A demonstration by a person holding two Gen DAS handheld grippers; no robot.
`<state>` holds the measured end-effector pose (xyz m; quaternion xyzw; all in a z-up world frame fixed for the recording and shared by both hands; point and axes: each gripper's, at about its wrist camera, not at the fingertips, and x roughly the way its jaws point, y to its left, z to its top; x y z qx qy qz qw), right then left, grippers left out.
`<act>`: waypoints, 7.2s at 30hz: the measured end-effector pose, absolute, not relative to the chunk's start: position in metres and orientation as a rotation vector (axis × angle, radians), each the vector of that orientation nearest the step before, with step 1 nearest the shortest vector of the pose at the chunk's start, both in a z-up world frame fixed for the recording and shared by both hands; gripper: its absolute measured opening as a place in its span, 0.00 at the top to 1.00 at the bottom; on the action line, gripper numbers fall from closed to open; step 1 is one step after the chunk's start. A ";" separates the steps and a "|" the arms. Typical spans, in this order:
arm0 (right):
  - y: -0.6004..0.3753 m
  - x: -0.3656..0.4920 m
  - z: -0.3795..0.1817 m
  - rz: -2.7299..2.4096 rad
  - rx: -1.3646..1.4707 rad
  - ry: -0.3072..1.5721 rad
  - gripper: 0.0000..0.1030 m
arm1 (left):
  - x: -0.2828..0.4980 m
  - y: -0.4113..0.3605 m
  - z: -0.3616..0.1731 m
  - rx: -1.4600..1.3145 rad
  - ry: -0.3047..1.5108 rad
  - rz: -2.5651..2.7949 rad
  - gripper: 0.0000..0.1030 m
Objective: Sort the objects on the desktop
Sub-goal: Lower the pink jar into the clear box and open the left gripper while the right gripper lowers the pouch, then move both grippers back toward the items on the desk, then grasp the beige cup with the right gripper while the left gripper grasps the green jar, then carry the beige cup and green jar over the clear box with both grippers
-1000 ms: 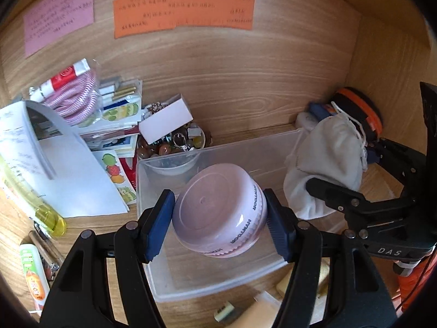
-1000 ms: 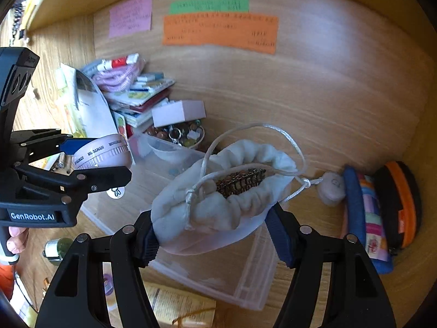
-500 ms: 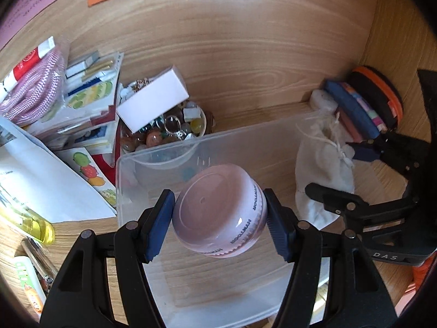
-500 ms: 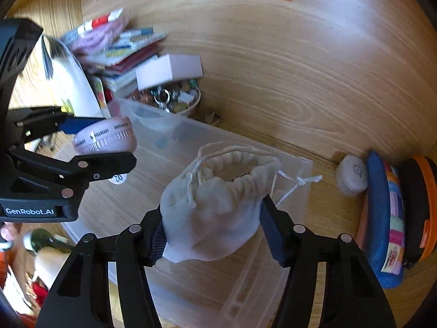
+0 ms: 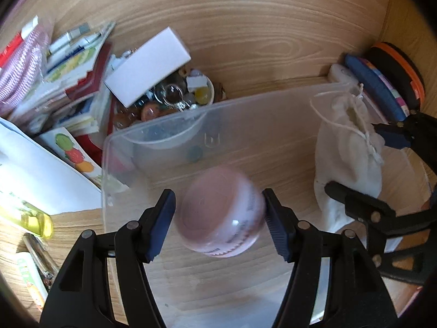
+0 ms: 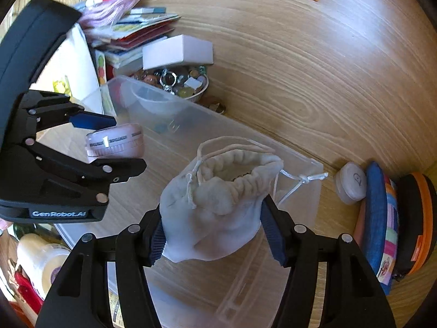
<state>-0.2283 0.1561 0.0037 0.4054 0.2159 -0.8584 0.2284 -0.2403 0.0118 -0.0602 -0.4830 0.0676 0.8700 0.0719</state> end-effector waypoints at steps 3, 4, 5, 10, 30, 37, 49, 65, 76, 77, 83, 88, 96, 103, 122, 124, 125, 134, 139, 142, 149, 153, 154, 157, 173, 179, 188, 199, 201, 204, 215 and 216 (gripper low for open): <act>0.155 -0.227 0.003 -2.368 1.110 0.615 0.40 | -0.239 0.015 -0.056 -1.436 0.227 2.623 0.37; 0.155 -0.228 0.004 -2.370 1.116 0.612 0.40 | -0.238 0.016 -0.055 -1.429 0.245 2.637 0.37; 0.156 -0.229 0.004 -2.368 1.123 0.608 0.38 | -0.237 0.017 -0.054 -1.423 0.258 2.642 0.37; 0.161 -0.221 0.012 -2.389 1.099 0.599 0.29 | -0.233 0.019 -0.051 -1.409 0.288 2.654 0.36; 0.211 -0.143 0.087 -2.578 0.863 0.485 0.19 | -0.151 0.006 0.023 -1.142 0.248 2.809 0.11; 0.222 -0.098 0.103 -2.617 0.766 0.431 0.14 | -0.105 -0.013 0.043 -1.036 0.179 2.860 0.08; 0.228 -0.061 0.073 -2.629 0.808 0.378 0.13 | -0.046 -0.047 0.003 -1.104 0.185 2.877 0.06; 0.159 -0.052 -0.002 -2.396 0.989 0.343 0.13 | -0.023 -0.063 -0.064 -1.262 0.152 2.735 0.06; 0.120 -0.058 -0.023 -2.305 1.049 0.385 0.13 | -0.044 -0.062 -0.077 -1.268 0.180 2.696 0.08; 0.118 -0.059 -0.025 -2.305 1.052 0.391 0.13 | -0.046 -0.063 -0.077 -1.265 0.174 2.691 0.09; 0.117 -0.071 -0.027 -2.308 1.065 0.333 0.14 | -0.055 -0.063 -0.078 -1.280 0.147 2.652 0.22; 0.118 -0.079 -0.027 -2.289 1.077 0.254 0.15 | -0.061 -0.061 -0.083 -1.288 0.133 2.634 0.26; 0.105 -0.082 -0.027 -2.257 1.068 0.272 0.36 | -0.068 -0.064 -0.089 -1.314 0.071 2.604 0.46; 0.105 -0.078 -0.024 -2.289 1.042 0.284 0.38 | -0.065 -0.070 -0.087 -1.288 0.022 2.608 0.55; 0.139 -0.068 -0.002 -2.330 1.008 0.143 0.38 | -0.050 -0.071 -0.059 -1.200 -0.039 2.688 0.59; 0.141 -0.064 0.003 -2.335 0.993 0.143 0.38 | -0.046 -0.070 -0.054 -1.183 -0.041 2.696 0.59; 0.143 -0.063 0.005 -2.338 0.984 0.145 0.38 | -0.045 -0.070 -0.051 -1.174 -0.044 2.700 0.59; 0.164 -0.057 0.030 -2.389 0.919 0.152 0.38 | -0.035 -0.065 -0.034 -1.116 -0.074 2.718 0.60; 0.176 -0.057 0.040 -2.415 0.899 0.154 0.38 | -0.035 -0.063 -0.025 -1.082 -0.086 2.729 0.60; 0.180 -0.057 0.046 -2.427 0.887 0.164 0.38 | -0.034 -0.063 -0.018 -1.058 -0.090 2.735 0.60; 0.190 -0.060 0.056 -2.446 0.865 0.167 0.38 | -0.036 -0.059 0.001 -1.004 -0.067 2.755 0.60; 0.194 -0.063 0.062 -2.455 0.855 0.165 0.38 | -0.039 -0.057 0.014 -0.966 -0.073 2.741 0.60; 0.196 -0.064 0.064 -2.461 0.852 0.162 0.38 | -0.039 -0.057 0.017 -0.956 -0.078 2.736 0.60; 0.201 -0.067 0.069 -2.472 0.843 0.173 0.38 | -0.044 -0.055 0.026 -0.932 -0.074 2.733 0.60; 0.212 -0.105 0.090 -2.504 0.790 0.201 0.38 | -0.096 -0.041 0.049 -0.904 -0.043 2.767 0.60; 0.204 -0.130 0.085 -2.482 0.809 0.194 0.38 | -0.121 -0.044 0.039 -0.948 -0.037 2.775 0.60; 0.185 -0.161 0.070 -2.432 0.844 0.195 0.38 | -0.153 -0.047 0.009 -1.048 -0.041 2.744 0.60; 0.159 -0.185 0.038 -2.355 0.925 0.226 0.38 | -0.176 -0.041 -0.018 -1.131 -0.039 2.709 0.60; 0.157 -0.186 0.033 -2.350 0.934 0.234 0.38 | -0.179 -0.039 -0.021 -1.136 -0.035 2.699 0.60; 0.157 -0.190 0.028 -2.343 0.946 0.242 0.38 | -0.182 -0.034 -0.025 -1.143 -0.017 2.693 0.60; 0.156 -0.199 0.015 -2.338 0.972 0.286 0.38 | -0.186 -0.030 -0.035 -1.166 -0.007 2.674 0.60; 0.156 -0.199 0.014 -2.340 0.967 0.292 0.38 | -0.186 -0.029 -0.036 -1.167 -0.004 2.676 0.60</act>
